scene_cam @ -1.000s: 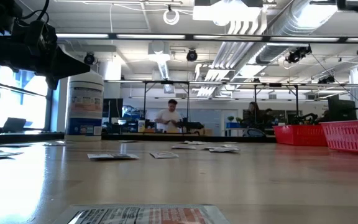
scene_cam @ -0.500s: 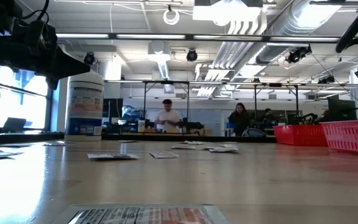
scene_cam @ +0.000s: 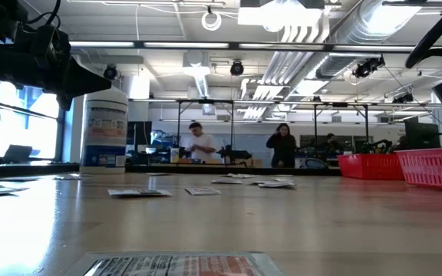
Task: Pick & Place First Aid Supplies
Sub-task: Put the towelette pack into the bottom basket
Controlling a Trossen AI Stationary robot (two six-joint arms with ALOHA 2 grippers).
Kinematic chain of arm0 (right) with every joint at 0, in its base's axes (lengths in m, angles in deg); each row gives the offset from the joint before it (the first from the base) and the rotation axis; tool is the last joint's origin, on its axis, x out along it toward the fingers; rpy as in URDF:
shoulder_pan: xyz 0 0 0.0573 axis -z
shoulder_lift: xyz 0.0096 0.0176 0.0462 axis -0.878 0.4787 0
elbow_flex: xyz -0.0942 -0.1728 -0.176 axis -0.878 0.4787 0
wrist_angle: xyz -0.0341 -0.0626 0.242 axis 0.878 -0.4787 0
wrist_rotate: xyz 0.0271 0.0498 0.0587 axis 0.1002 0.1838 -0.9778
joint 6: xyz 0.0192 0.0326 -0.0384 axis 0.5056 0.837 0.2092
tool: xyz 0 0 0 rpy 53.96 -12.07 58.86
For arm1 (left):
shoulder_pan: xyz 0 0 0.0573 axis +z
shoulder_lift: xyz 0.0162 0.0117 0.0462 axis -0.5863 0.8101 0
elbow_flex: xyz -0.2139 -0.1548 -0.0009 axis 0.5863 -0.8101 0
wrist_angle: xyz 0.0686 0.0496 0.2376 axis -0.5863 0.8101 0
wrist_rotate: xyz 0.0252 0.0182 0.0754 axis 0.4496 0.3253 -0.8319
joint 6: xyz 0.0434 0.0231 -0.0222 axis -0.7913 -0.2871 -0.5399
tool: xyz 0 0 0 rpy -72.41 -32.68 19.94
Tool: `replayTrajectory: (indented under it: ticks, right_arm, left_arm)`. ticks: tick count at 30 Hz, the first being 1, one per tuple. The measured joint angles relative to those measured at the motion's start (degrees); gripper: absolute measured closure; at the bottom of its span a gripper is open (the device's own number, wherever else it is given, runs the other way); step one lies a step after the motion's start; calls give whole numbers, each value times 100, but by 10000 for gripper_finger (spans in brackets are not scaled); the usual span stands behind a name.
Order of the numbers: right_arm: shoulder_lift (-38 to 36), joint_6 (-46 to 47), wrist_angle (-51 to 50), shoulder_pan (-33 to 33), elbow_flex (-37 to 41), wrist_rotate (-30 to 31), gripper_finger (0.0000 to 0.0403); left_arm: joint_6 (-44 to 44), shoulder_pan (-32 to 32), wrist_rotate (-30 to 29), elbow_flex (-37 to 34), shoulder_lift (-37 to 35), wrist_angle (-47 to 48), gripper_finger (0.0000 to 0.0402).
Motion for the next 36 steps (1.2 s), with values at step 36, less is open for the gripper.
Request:
replayTrajectory:
  ticks: [36]
  right_arm:
    - [295,-646,37,122,-22,-579,329]
  left_arm:
    - [0,0,0,0,-1,0,401]
